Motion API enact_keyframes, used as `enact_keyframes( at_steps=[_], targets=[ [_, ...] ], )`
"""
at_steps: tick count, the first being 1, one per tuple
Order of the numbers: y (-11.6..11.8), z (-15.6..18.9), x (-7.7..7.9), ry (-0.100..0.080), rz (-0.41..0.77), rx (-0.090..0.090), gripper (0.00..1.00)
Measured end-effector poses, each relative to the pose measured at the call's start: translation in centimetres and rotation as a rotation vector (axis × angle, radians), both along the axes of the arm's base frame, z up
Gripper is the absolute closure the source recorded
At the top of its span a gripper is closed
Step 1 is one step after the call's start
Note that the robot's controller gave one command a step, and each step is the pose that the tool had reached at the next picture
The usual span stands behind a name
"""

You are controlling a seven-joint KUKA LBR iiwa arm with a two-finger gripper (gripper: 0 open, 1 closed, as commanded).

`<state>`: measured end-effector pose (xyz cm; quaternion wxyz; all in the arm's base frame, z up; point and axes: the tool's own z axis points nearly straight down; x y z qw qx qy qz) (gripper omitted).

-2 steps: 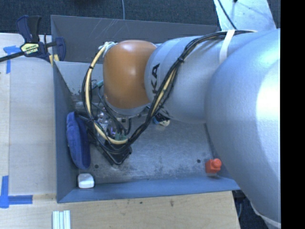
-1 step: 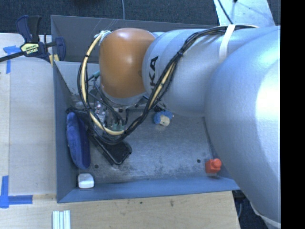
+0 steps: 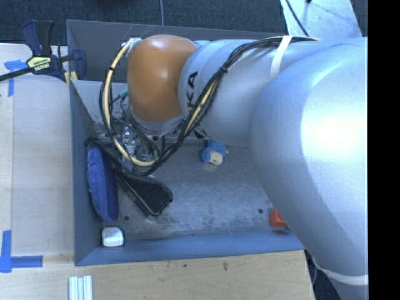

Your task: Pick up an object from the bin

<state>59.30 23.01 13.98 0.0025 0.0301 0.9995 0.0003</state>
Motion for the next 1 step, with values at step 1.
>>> enact_keyframes(
  at_steps=[1],
  targets=[
    [-1.71,11.57,-0.43,-0.005,-0.187,0.004,1.00]
  ],
)
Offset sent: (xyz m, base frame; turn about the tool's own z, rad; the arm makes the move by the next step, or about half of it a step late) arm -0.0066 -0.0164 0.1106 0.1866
